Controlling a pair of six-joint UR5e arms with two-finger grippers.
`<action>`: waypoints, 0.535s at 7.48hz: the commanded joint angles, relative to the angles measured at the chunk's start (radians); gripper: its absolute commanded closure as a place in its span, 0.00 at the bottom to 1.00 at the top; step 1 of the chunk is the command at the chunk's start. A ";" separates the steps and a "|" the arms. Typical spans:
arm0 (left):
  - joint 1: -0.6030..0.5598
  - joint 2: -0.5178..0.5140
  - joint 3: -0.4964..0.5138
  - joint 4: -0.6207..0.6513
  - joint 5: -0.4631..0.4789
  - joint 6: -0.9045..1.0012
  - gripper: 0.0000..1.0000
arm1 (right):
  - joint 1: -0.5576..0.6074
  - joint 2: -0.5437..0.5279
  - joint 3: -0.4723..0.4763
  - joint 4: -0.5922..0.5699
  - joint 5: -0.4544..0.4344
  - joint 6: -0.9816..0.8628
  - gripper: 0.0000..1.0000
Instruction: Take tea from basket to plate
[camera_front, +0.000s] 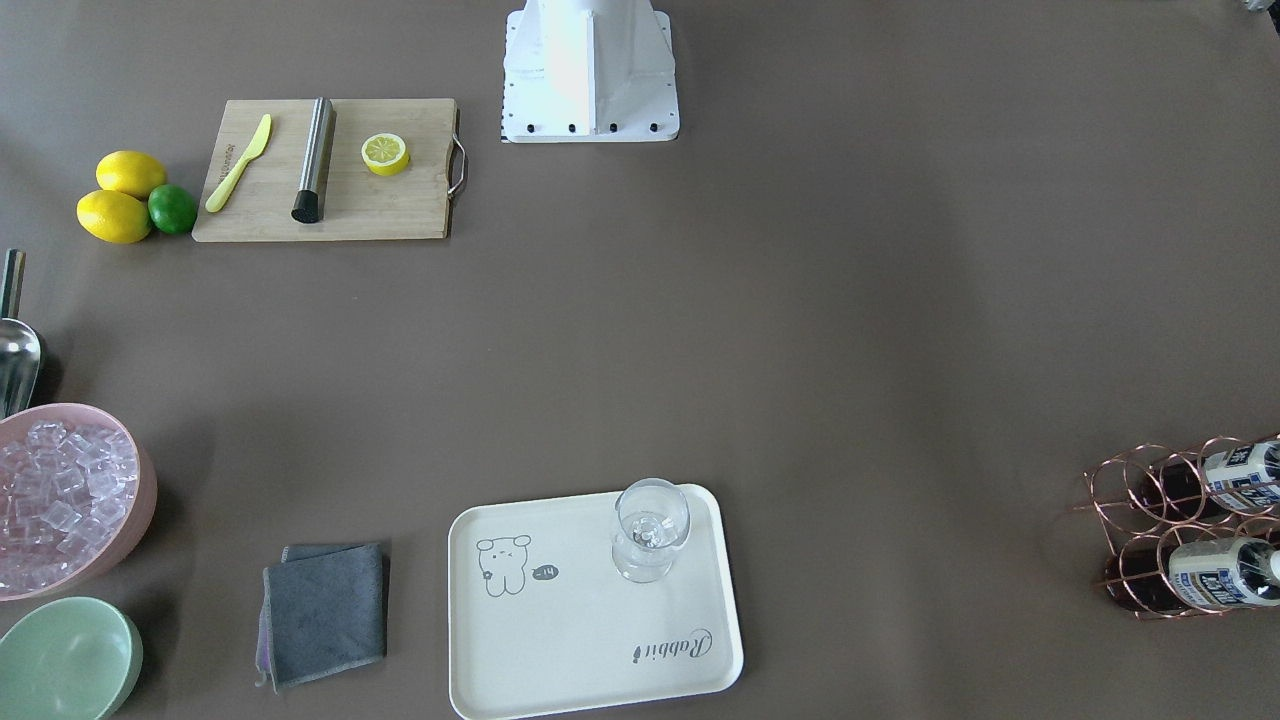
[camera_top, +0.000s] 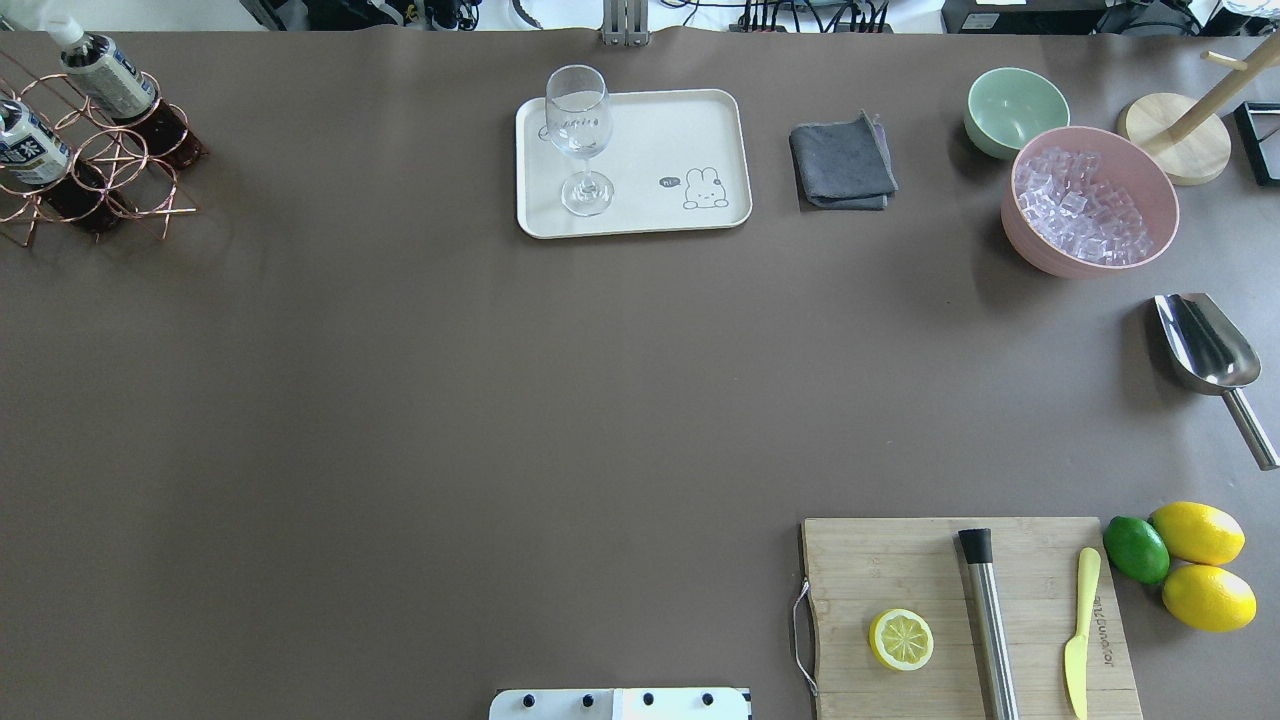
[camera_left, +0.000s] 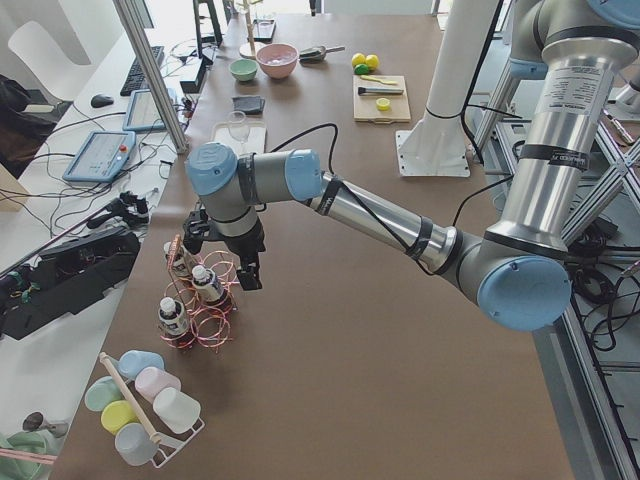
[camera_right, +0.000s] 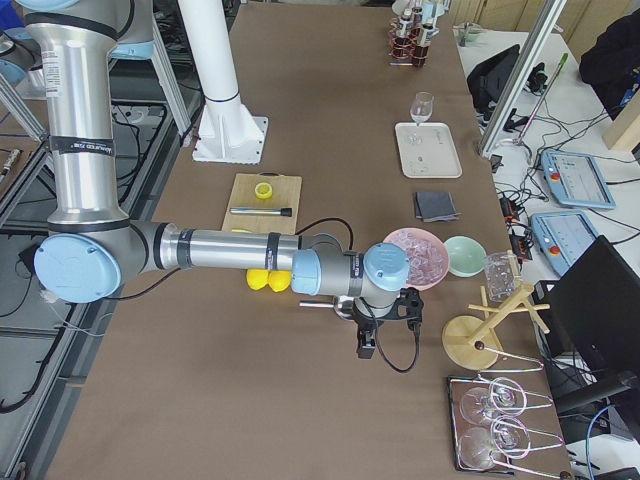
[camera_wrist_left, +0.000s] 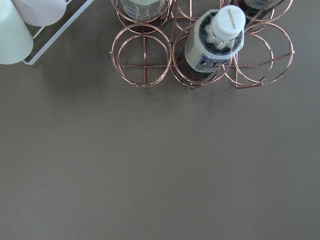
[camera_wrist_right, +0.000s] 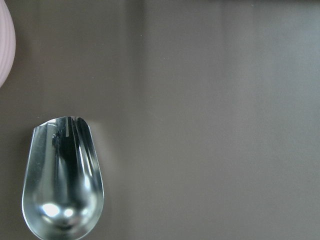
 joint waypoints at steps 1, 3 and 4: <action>0.009 0.003 0.005 -0.001 0.001 0.001 0.01 | 0.019 -0.011 0.005 0.005 0.104 -0.002 0.00; 0.009 -0.011 0.013 0.002 0.016 -0.006 0.01 | 0.021 -0.005 0.010 0.006 0.083 -0.006 0.00; 0.009 -0.011 0.017 0.002 0.014 -0.006 0.01 | 0.010 -0.002 0.009 0.008 0.072 -0.009 0.00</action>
